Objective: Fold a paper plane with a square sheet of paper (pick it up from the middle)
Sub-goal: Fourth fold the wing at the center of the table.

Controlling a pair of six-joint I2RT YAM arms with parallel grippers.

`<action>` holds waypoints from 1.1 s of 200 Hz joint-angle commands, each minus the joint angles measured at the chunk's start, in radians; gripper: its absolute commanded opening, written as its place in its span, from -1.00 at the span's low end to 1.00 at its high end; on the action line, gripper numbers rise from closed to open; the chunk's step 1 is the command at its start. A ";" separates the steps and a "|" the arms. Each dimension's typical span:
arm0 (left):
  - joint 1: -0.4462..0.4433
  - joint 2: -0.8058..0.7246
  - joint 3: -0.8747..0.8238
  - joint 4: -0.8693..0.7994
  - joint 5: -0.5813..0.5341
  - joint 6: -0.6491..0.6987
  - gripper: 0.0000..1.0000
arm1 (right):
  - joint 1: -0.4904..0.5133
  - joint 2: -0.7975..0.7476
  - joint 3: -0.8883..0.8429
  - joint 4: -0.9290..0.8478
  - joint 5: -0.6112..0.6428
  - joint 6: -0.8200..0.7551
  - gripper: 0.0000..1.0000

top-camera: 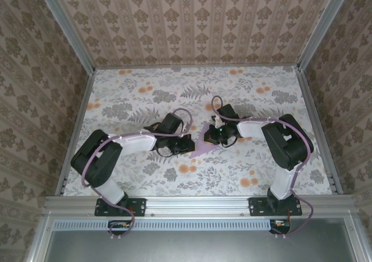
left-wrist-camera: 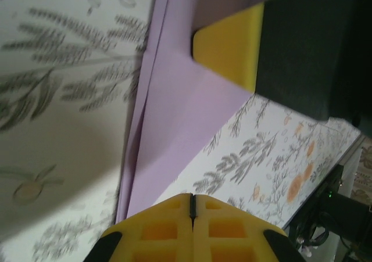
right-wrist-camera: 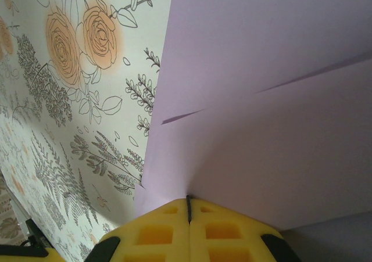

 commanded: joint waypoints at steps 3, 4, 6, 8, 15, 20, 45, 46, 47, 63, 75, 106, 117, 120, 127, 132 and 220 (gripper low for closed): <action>0.004 0.067 0.060 -0.011 0.004 0.033 -1.00 | -0.004 0.091 -0.045 -0.131 0.205 -0.001 -1.00; 0.004 0.070 0.062 -0.012 0.004 0.034 -1.00 | -0.004 0.091 -0.044 -0.132 0.205 -0.001 -1.00; 0.004 0.078 0.066 -0.013 0.004 0.035 -1.00 | -0.004 0.091 -0.045 -0.131 0.204 -0.002 -1.00; 0.003 0.083 0.070 -0.014 0.003 0.035 -1.00 | -0.004 0.092 -0.045 -0.131 0.205 -0.002 -1.00; 0.004 0.103 0.082 -0.023 0.001 0.038 -1.00 | -0.004 0.091 -0.043 -0.132 0.205 -0.003 -1.00; 0.002 0.117 0.090 -0.025 0.001 0.039 -1.00 | -0.004 0.091 -0.044 -0.132 0.205 -0.002 -1.00; -0.004 0.167 0.114 -0.038 0.006 0.045 -1.00 | -0.004 0.092 -0.044 -0.132 0.206 -0.003 -1.00; -0.005 0.169 0.115 -0.039 0.006 0.046 -1.00 | -0.004 0.091 -0.044 -0.133 0.206 -0.003 -1.00; -0.005 0.169 0.115 -0.041 0.007 0.047 -1.00 | -0.004 0.092 -0.044 -0.133 0.206 -0.003 -1.00; -0.009 0.174 0.099 -0.061 -0.004 0.055 -1.00 | -0.005 0.092 -0.044 -0.135 0.208 -0.001 -1.00; -0.009 0.170 0.063 -0.059 -0.001 0.058 -1.00 | -0.004 0.094 -0.043 -0.138 0.211 -0.003 -1.00; -0.008 0.143 -0.055 -0.050 0.014 0.068 -1.00 | -0.006 0.100 -0.035 -0.148 0.221 -0.006 -1.00; -0.009 0.116 -0.095 -0.044 0.018 0.068 -1.00 | -0.005 0.100 -0.035 -0.147 0.224 -0.005 -1.00; -0.009 0.107 -0.106 -0.044 0.020 0.067 -1.00 | -0.006 0.100 -0.035 -0.148 0.224 -0.004 -1.00; -0.011 0.083 -0.127 -0.051 0.016 0.069 -1.00 | -0.006 0.100 -0.035 -0.148 0.228 -0.004 -1.00; -0.014 0.062 -0.140 -0.061 0.007 0.069 -1.00 | -0.005 0.098 -0.037 -0.146 0.232 -0.002 -1.00; -0.029 -0.119 -0.084 -0.024 -0.114 0.078 -1.00 | -0.001 0.058 -0.060 -0.075 0.192 -0.008 -1.00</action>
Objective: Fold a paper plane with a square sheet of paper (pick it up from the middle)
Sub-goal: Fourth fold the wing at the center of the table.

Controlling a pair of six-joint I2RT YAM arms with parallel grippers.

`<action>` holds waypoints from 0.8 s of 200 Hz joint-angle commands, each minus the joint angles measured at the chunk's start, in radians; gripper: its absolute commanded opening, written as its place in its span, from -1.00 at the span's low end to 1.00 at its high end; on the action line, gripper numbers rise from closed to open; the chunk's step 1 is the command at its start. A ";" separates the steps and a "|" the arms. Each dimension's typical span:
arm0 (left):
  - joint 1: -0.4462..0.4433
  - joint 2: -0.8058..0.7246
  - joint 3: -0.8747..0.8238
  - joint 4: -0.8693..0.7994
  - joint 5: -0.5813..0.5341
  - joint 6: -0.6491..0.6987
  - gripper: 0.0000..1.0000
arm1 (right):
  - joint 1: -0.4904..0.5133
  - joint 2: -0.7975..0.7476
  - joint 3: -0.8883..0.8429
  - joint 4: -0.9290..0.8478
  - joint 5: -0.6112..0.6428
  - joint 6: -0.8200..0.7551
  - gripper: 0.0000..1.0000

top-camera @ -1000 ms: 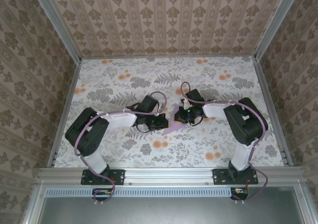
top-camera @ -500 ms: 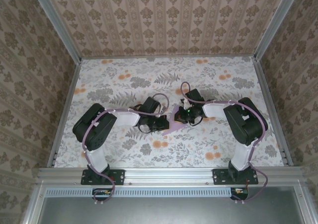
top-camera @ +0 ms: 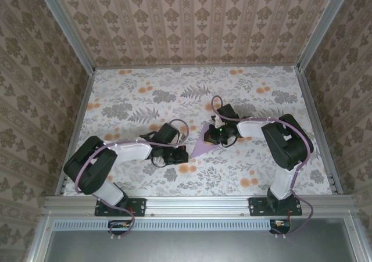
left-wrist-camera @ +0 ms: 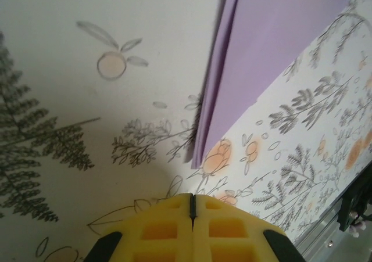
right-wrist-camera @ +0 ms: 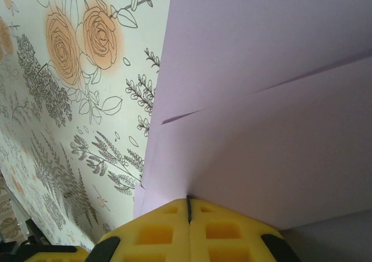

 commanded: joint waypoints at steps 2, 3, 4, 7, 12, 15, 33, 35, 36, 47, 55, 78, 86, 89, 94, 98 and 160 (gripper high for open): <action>-0.001 -0.003 0.078 0.022 -0.056 0.028 -1.00 | -0.002 0.059 -0.058 -0.077 0.190 -0.008 -1.00; -0.002 -0.001 0.081 0.023 -0.057 0.027 -1.00 | -0.002 0.058 -0.058 -0.076 0.189 -0.009 -1.00; -0.002 0.002 0.083 0.025 -0.058 0.028 -1.00 | -0.002 0.057 -0.059 -0.075 0.189 -0.010 -1.00; -0.003 0.008 0.091 0.032 -0.062 0.028 -1.00 | -0.001 0.056 -0.060 -0.073 0.186 -0.010 -1.00; -0.004 0.019 0.105 0.037 -0.070 0.028 -1.00 | 0.001 0.054 -0.061 -0.068 0.183 -0.012 -1.00; -0.005 0.029 0.114 0.041 -0.074 0.026 -1.00 | 0.001 0.051 -0.060 -0.066 0.180 -0.013 -1.00; -0.010 0.091 0.155 0.050 -0.080 0.029 -1.00 | 0.001 0.046 -0.061 -0.053 0.164 -0.019 -1.00; -0.011 0.095 0.159 0.049 -0.081 0.029 -1.00 | 0.001 0.046 -0.061 -0.053 0.163 -0.020 -1.00; -0.011 0.099 0.159 0.049 -0.083 0.028 -1.00 | 0.000 0.045 -0.062 -0.052 0.161 -0.021 -1.00; -0.014 0.131 0.173 0.049 -0.090 0.031 -1.00 | 0.001 0.041 -0.061 -0.046 0.154 -0.025 -1.00; -0.015 0.152 0.177 0.043 -0.096 0.031 -1.00 | 0.001 0.037 -0.063 -0.041 0.148 -0.029 -1.00; -0.017 0.191 0.177 0.041 -0.094 0.025 -1.00 | 0.001 0.018 -0.061 -0.029 0.132 -0.046 -1.00; -0.018 0.198 0.174 0.041 -0.088 0.022 -1.00 | 0.001 0.010 -0.056 -0.031 0.128 -0.054 -1.00; -0.018 0.198 0.173 0.040 -0.087 0.022 -1.00 | 0.001 0.007 -0.053 -0.032 0.126 -0.057 -1.00; -0.019 0.199 0.170 0.037 -0.087 0.021 -1.00 | 0.001 0.002 -0.049 -0.032 0.122 -0.064 -1.00; -0.021 0.199 0.168 0.035 -0.087 0.021 -1.00 | 0.001 -0.002 -0.045 -0.033 0.117 -0.068 -1.00; -0.028 0.201 0.120 -0.006 -0.110 0.008 -1.00 | 0.023 -0.122 -0.030 0.016 -0.001 -0.147 -1.00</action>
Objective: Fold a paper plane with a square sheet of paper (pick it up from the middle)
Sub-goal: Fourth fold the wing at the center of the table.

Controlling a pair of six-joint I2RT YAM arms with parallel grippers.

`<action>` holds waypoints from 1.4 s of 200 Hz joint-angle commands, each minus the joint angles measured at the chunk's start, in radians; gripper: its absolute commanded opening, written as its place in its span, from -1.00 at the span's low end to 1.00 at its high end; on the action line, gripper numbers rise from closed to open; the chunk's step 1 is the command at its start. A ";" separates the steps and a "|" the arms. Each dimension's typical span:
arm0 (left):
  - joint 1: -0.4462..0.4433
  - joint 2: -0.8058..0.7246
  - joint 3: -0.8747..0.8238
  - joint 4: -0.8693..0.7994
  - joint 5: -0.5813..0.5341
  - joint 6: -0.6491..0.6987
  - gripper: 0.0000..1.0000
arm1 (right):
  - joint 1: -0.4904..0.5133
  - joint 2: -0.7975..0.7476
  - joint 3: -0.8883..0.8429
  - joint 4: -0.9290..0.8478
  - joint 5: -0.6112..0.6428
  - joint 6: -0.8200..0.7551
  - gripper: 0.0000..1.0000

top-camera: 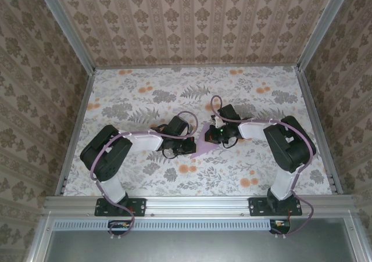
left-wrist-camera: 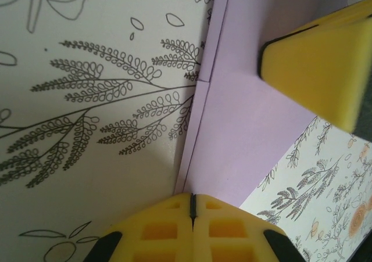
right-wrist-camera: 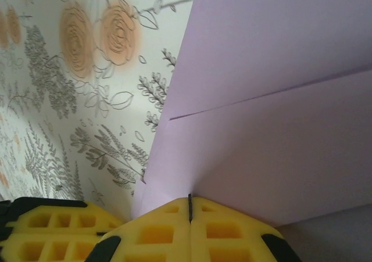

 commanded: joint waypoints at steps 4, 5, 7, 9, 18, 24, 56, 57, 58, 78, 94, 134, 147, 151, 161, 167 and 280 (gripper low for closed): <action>-0.010 0.013 -0.042 -0.070 -0.026 0.005 -1.00 | 0.021 -0.074 -0.007 -0.012 -0.015 -0.063 -1.00; -0.010 0.013 -0.041 -0.071 -0.026 0.005 -1.00 | 0.022 -0.074 -0.006 -0.014 -0.015 -0.065 -1.00; -0.010 0.013 -0.042 -0.071 -0.026 0.004 -1.00 | 0.025 -0.073 -0.005 -0.017 -0.015 -0.066 -1.00; -0.010 0.013 -0.041 -0.072 -0.026 0.005 -1.00 | 0.026 -0.073 -0.003 -0.020 -0.015 -0.068 -1.00; -0.010 0.014 -0.041 -0.074 -0.029 0.006 -1.00 | 0.035 -0.067 0.001 -0.028 -0.015 -0.071 -1.00; -0.010 0.016 -0.038 -0.076 -0.028 0.006 -1.00 | 0.042 -0.057 0.001 -0.030 -0.016 -0.071 -1.00; -0.010 0.018 -0.034 -0.079 -0.030 0.007 -1.00 | 0.081 -0.006 0.000 -0.017 -0.024 -0.061 -1.00; -0.010 0.018 -0.034 -0.079 -0.030 0.008 -1.00 | 0.083 -0.005 0.000 -0.017 -0.024 -0.061 -1.00; -0.010 0.018 -0.034 -0.079 -0.030 0.008 -1.00 | 0.083 -0.003 0.000 -0.015 -0.024 -0.060 -1.00; -0.010 0.018 -0.035 -0.078 -0.024 0.016 -1.00 | 0.096 0.032 0.009 -0.008 -0.038 -0.060 -1.00; -0.010 0.017 -0.033 -0.088 -0.023 0.022 -1.00 | 0.096 0.058 0.021 -0.014 -0.045 -0.065 -1.00; -0.012 0.025 -0.036 -0.140 -0.035 0.031 -1.00 | 0.042 0.086 0.032 -0.034 -0.036 -0.095 -1.00; -0.015 0.034 -0.044 -0.157 -0.040 0.040 -1.00 | -0.007 0.088 0.029 -0.024 -0.040 -0.095 -1.00; -0.014 0.036 -0.049 -0.156 -0.042 0.041 -1.00 | -0.022 0.091 0.030 -0.022 -0.039 -0.093 -1.00; -0.015 0.043 -0.064 -0.156 -0.043 0.043 -1.00 | -0.061 0.099 0.037 -0.023 -0.041 -0.087 -1.00; -0.015 0.046 -0.072 -0.159 -0.045 0.042 -1.00 | -0.084 0.104 0.042 -0.023 -0.039 -0.083 -1.00; -0.015 0.025 -0.087 -0.159 -0.045 0.042 -1.00 | -0.326 0.148 0.119 0.009 0.008 0.010 -1.00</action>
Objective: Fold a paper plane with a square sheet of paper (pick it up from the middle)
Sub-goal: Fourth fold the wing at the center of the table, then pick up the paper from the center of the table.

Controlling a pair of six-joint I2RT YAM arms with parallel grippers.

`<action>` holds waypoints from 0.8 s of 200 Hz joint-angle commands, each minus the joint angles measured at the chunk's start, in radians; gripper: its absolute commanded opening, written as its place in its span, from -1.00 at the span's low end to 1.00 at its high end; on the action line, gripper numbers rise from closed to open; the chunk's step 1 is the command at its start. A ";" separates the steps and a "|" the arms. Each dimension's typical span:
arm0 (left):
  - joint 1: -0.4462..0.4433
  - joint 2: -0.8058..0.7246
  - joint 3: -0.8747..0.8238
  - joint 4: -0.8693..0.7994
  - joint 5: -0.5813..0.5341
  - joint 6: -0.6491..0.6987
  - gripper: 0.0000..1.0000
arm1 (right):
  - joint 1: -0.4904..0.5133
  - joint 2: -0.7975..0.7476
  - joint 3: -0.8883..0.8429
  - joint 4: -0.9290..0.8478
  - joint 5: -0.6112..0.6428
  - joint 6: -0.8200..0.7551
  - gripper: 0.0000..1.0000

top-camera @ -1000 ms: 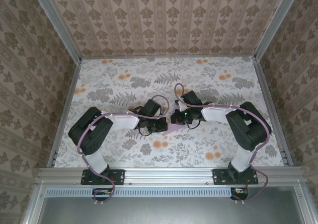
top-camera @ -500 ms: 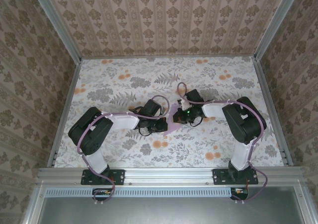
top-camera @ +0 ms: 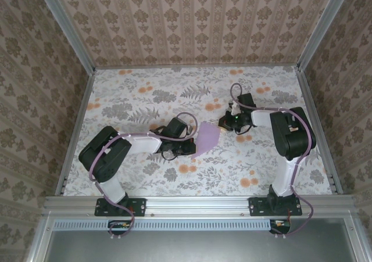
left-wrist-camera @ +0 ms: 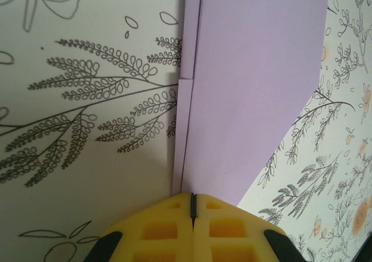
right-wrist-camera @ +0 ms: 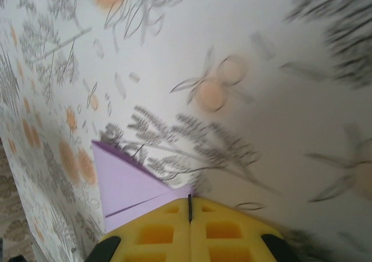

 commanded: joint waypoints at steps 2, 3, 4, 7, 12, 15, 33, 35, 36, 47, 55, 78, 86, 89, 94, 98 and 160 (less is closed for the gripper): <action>-0.012 0.041 -0.041 -0.213 -0.038 0.028 -1.00 | -0.051 0.014 0.003 0.017 0.100 0.030 -1.00; -0.013 0.041 -0.041 -0.214 -0.038 0.028 -1.00 | -0.052 0.013 0.003 0.017 0.099 0.031 -1.00; -0.012 0.042 -0.040 -0.213 -0.038 0.029 -1.00 | -0.052 0.012 0.003 0.016 0.099 0.031 -1.00; -0.012 0.042 -0.037 -0.213 -0.036 0.028 -1.00 | -0.054 0.008 0.004 0.014 0.099 0.029 -1.00; -0.012 0.043 -0.031 -0.214 -0.035 0.030 -1.00 | -0.056 0.002 0.005 0.011 0.098 0.029 -1.00; -0.013 0.042 -0.028 -0.214 -0.034 0.031 -1.00 | -0.056 -0.005 0.008 0.010 0.098 0.027 -1.00; -0.012 0.041 -0.005 -0.209 -0.027 0.038 -1.00 | -0.056 -0.056 -0.001 0.007 0.086 0.031 -1.00; -0.012 0.040 -0.001 -0.207 -0.024 0.040 -1.00 | -0.056 -0.063 -0.003 0.009 0.083 0.032 -1.00; -0.012 0.039 0.001 -0.206 -0.024 0.040 -1.00 | -0.056 -0.067 -0.005 0.011 0.082 0.034 -1.00; -0.013 0.031 0.028 -0.195 -0.004 0.054 -1.00 | -0.056 -0.113 -0.029 0.029 0.061 0.045 -1.00; -0.013 0.022 0.049 -0.186 0.002 0.055 -1.00 | -0.055 -0.152 -0.048 0.040 0.038 0.049 -0.90; -0.005 -0.017 0.118 -0.178 -0.013 0.070 -0.94 | -0.040 -0.258 -0.107 0.023 0.043 0.068 -0.66; 0.001 -0.031 0.141 -0.184 -0.026 0.074 -0.84 | -0.034 -0.286 -0.123 0.002 0.054 0.079 -0.61; 0.004 -0.036 0.149 -0.186 -0.032 0.075 -0.80 | -0.032 -0.299 -0.129 -0.006 0.058 0.083 -0.59; 0.010 -0.045 0.161 -0.189 -0.038 0.078 -0.73 | -0.028 -0.314 -0.136 -0.020 0.064 0.093 -0.54; 0.014 -0.049 0.171 -0.190 -0.047 0.080 -0.65 | -0.024 -0.326 -0.143 -0.030 0.070 0.101 -0.48; 0.089 -0.202 0.166 -0.242 -0.199 0.118 0.52 | 0.103 -0.432 -0.244 -0.040 0.217 0.279 0.16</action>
